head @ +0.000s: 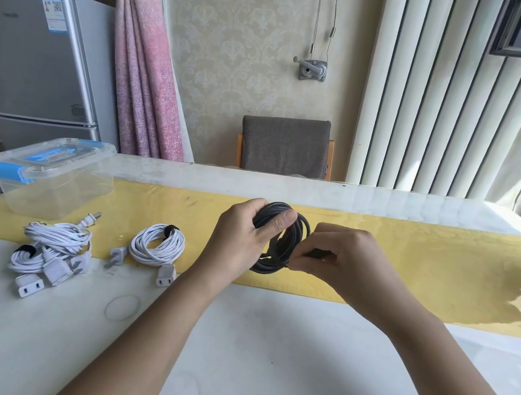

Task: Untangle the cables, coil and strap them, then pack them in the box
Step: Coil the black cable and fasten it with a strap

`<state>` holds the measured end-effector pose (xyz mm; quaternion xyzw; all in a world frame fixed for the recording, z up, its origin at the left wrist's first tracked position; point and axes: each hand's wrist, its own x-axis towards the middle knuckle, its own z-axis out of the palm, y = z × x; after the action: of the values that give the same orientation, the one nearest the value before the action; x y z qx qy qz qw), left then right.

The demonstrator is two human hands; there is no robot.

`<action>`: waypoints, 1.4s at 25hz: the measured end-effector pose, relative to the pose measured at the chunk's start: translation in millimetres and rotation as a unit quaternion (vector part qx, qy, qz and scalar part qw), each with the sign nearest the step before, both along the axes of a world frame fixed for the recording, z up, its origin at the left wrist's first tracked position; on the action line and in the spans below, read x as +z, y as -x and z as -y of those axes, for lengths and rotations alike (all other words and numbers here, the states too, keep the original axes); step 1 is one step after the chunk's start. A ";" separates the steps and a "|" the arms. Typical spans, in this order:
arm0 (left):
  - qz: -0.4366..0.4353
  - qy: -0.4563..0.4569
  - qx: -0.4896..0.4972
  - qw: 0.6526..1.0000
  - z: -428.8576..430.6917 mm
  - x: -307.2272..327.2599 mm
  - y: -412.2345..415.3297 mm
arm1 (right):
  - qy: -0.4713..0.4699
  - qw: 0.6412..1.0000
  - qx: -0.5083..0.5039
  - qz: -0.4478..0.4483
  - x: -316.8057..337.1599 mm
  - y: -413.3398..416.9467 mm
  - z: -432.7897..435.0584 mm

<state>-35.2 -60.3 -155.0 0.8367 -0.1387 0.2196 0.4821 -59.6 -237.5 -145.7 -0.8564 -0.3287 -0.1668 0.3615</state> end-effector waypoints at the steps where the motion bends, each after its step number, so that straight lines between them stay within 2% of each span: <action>1: 0.012 -0.008 -0.007 1.000 1.3 -0.4 0.8 | -0.018 1.000 -0.001 -0.016 0.6 0.6 0.0; 6: 0.058 -0.021 -0.030 0.998 6.1 0.9 6.8 | -0.062 0.994 -0.037 -0.076 1.6 -0.2 0.7; 11: 0.055 -0.020 -0.047 0.997 9.3 0.0 9.2 | -0.024 0.988 -0.134 0.072 -2.9 -4.2 -1.0; 14: 0.048 -0.020 -0.068 0.996 11.2 -1.3 10.3 | 0.012 0.966 -0.175 0.188 -8.9 -3.2 -8.3; 16: 0.053 0.002 -0.083 0.995 11.7 0.0 11.6 | 0.016 0.953 -0.201 0.225 -12.1 -1.3 -15.3; 22: 0.080 0.039 -0.115 0.989 22.9 1.2 22.5 | -0.027 0.933 -0.284 0.217 -13.4 -3.6 -15.6; 31: 0.062 0.110 -0.093 0.988 32.0 -0.3 23.2 | -0.026 0.928 -0.296 0.224 -11.3 -0.7 -15.5; 35: 0.027 0.124 -0.096 0.987 31.4 0.4 21.8 | -0.008 0.931 -0.280 0.234 -12.1 -0.7 -15.5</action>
<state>-57.1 -91.7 -154.6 0.7472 -0.2025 0.2103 0.5970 -58.9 -222.0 -157.9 -0.8472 -0.1493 -0.4600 0.2200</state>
